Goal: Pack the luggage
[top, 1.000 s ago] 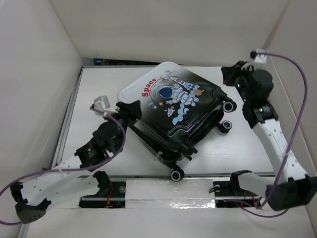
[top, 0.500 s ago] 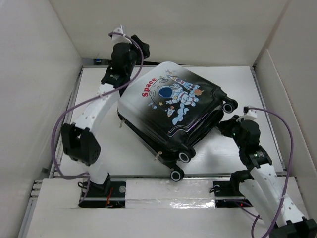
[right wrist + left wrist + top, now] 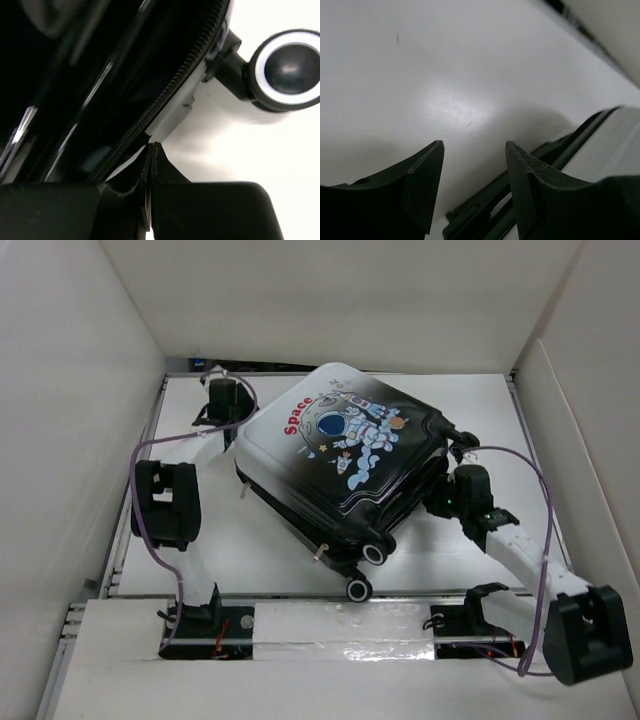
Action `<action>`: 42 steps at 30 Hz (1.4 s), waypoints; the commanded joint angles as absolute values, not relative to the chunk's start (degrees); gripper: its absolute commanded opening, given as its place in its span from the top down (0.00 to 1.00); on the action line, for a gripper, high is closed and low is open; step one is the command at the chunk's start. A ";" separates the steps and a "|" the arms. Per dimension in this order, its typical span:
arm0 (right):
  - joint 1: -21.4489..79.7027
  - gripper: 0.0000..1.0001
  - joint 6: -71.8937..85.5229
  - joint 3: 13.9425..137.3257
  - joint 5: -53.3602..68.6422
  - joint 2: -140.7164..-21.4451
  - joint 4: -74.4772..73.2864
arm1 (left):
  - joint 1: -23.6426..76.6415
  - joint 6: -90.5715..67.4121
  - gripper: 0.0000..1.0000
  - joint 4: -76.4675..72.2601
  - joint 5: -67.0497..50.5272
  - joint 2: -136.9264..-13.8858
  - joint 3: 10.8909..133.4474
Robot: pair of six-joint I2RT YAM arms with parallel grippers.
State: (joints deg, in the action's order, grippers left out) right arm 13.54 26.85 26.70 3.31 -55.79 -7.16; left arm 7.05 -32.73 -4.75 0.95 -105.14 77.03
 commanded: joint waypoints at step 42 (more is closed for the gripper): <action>13.62 0.35 19.59 70.60 16.16 -73.79 9.02 | 40.08 -38.76 0.25 -18.25 40.95 -33.39 30.05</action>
State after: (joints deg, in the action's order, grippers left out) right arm 13.34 17.96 74.83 14.26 -81.93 0.73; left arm 40.82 -41.47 -12.84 36.45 -32.12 27.09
